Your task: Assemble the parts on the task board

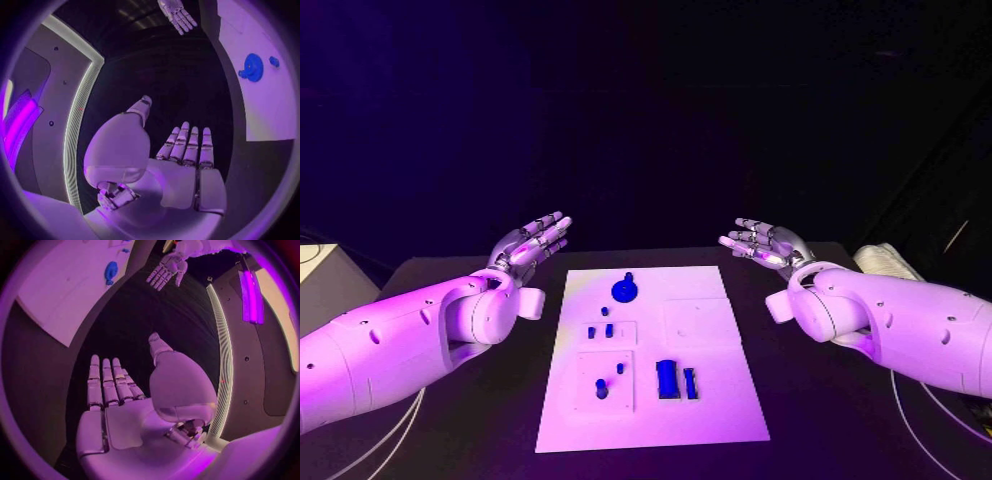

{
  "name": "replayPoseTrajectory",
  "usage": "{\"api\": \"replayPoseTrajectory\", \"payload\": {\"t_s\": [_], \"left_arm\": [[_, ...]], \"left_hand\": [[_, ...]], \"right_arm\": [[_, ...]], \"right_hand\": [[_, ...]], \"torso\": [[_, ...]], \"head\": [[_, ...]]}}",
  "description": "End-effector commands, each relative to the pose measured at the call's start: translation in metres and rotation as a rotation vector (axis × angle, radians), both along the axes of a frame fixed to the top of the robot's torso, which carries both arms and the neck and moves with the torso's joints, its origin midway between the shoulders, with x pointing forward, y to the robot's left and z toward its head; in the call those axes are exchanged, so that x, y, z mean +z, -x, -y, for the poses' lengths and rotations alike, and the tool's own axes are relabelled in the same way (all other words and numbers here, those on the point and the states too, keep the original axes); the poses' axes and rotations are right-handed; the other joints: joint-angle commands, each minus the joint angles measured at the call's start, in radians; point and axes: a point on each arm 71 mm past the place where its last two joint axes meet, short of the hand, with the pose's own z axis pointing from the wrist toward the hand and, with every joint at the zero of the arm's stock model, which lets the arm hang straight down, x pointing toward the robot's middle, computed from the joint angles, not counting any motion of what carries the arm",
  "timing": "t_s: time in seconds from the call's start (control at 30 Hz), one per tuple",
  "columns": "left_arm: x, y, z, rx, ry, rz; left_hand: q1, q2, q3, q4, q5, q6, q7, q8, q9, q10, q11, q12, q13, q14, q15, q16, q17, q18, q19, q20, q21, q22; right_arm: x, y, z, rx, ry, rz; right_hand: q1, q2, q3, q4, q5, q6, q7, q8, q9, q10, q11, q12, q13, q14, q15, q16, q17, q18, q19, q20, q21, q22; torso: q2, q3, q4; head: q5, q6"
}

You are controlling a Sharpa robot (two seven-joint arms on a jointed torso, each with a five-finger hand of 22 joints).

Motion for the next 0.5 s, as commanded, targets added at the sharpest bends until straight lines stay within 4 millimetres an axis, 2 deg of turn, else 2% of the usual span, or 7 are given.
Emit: {"api": "replayPoseTrajectory", "payload": {"t_s": [0.03,0.07,0.1,0.27,0.5], "left_arm": [[0.001,0.005,0.008,0.03,-0.013,0.012],[0.0,0.007,0.012,0.037,-0.015,0.013],[-0.001,0.011,0.017,0.048,-0.018,0.015],[-0.003,0.026,0.036,0.087,-0.031,0.02],[-0.002,0.052,0.063,0.148,-0.053,0.029]], "left_hand": [[-0.354,0.071,-0.138,-0.093,-0.089,-0.286,-0.051,-0.086,-0.102,-0.432,-0.056,-0.059,-0.022,-0.274,-0.049,-0.13,-0.089,-0.065,-0.244,-0.093,-0.099,-0.084],[-0.384,0.071,-0.138,-0.093,-0.089,-0.286,-0.051,-0.086,-0.102,-0.432,-0.056,-0.059,-0.022,-0.274,-0.049,-0.13,-0.089,-0.065,-0.244,-0.093,-0.099,-0.084],[-1.11,0.071,-0.138,-0.093,-0.089,-0.286,-0.051,-0.086,-0.102,-0.432,-0.056,-0.059,-0.022,-0.274,-0.049,-0.13,-0.089,-0.065,-0.244,-0.093,-0.099,-0.084],[-1.11,0.071,-0.138,-0.093,-0.089,-0.286,-0.051,-0.086,-0.102,-0.432,-0.056,-0.059,-0.022,-0.274,-0.049,-0.13,-0.089,-0.065,-0.244,-0.093,-0.099,-0.084],[-1.11,0.071,-0.138,-0.093,-0.089,-0.286,-0.051,-0.086,-0.102,-0.432,-0.056,-0.059,-0.022,-0.274,-0.049,-0.13,-0.089,-0.065,-0.244,-0.093,-0.099,-0.084]], "right_arm": [[0.001,0.008,-0.013,-0.028,-0.072,0.036],[0.001,0.011,-0.018,-0.034,-0.096,0.041],[0.0,0.017,-0.026,-0.046,-0.136,0.048],[0.001,0.037,-0.05,-0.089,-0.25,0.062],[0.003,0.054,-0.068,-0.132,-0.336,0.063]], "right_hand": [[-0.345,0.068,-0.114,-0.09,-0.034,-0.288,-0.06,-0.094,-0.115,-0.496,-0.042,-0.08,-0.126,-0.398,-0.026,-0.162,-0.208,-0.061,-0.498,-0.06,-0.024,-0.256],[-0.374,0.068,-0.114,-0.09,-0.034,-0.288,-0.06,-0.094,-0.115,-0.496,-0.042,-0.08,-0.126,-0.398,-0.026,-0.162,-0.208,-0.061,-0.498,-0.06,-0.024,-0.256],[-1.089,0.068,-0.114,-0.09,-0.034,-0.288,-0.06,-0.094,-0.115,-0.496,-0.042,-0.08,-0.126,-0.398,-0.026,-0.162,-0.208,-0.061,-0.498,-0.06,-0.024,-0.256],[-1.089,0.068,-0.114,-0.09,-0.034,-0.288,-0.06,-0.094,-0.115,-0.496,-0.042,-0.08,-0.126,-0.398,-0.026,-0.162,-0.208,-0.061,-0.498,-0.06,-0.024,-0.256],[-1.089,0.068,-0.114,-0.09,-0.034,-0.288,-0.06,-0.094,-0.115,-0.496,-0.042,-0.08,-0.126,-0.398,-0.026,-0.162,-0.208,-0.061,-0.498,-0.06,-0.024,-0.256]], "torso": [[-0.032,0.0044,0.0073],[-0.04,0.0055,0.009],[-0.05,0.0067,0.0111],[-0.065,0.0088,0.0146],[-0.066,0.0089,0.0148]], "head": [[0.008,0.026],[0.01,0.033],[0.013,0.042],[0.017,0.056],[0.017,0.056]]}}
